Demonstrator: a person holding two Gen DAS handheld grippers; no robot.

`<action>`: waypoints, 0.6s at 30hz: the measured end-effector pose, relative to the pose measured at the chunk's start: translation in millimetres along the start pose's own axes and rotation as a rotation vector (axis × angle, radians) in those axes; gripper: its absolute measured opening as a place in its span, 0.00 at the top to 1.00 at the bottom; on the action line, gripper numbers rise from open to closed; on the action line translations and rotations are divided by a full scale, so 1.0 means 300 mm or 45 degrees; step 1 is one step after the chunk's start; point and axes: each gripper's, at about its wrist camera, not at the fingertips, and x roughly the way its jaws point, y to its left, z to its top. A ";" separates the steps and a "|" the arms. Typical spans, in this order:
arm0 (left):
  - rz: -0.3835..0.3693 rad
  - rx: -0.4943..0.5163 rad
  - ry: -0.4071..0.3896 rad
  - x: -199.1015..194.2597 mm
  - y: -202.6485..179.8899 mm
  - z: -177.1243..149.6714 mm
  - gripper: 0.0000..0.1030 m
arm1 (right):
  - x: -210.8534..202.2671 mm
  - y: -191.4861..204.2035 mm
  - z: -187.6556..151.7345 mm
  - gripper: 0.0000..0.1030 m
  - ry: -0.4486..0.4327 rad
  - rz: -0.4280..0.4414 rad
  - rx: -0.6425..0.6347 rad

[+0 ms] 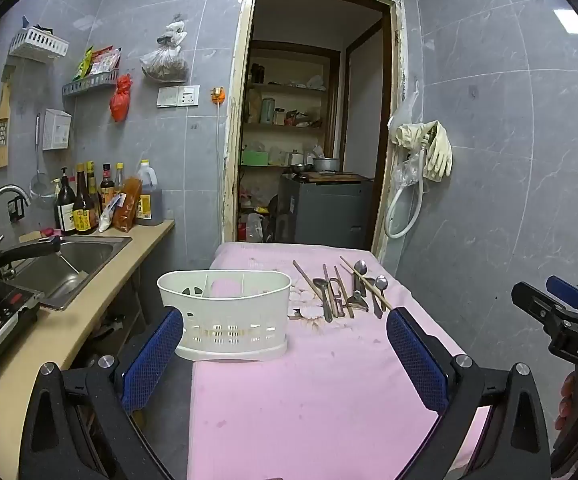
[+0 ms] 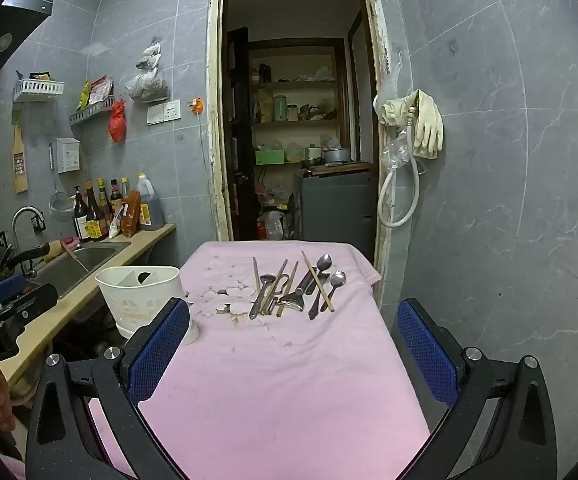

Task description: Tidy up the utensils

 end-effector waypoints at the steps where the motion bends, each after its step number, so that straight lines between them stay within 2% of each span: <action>1: -0.001 -0.001 0.001 0.000 0.000 0.000 0.01 | 0.000 -0.001 0.000 0.01 -0.002 -0.001 0.001; 18: 0.000 0.007 0.013 -0.001 -0.002 0.000 0.01 | 0.006 -0.014 0.005 0.01 0.008 0.011 0.010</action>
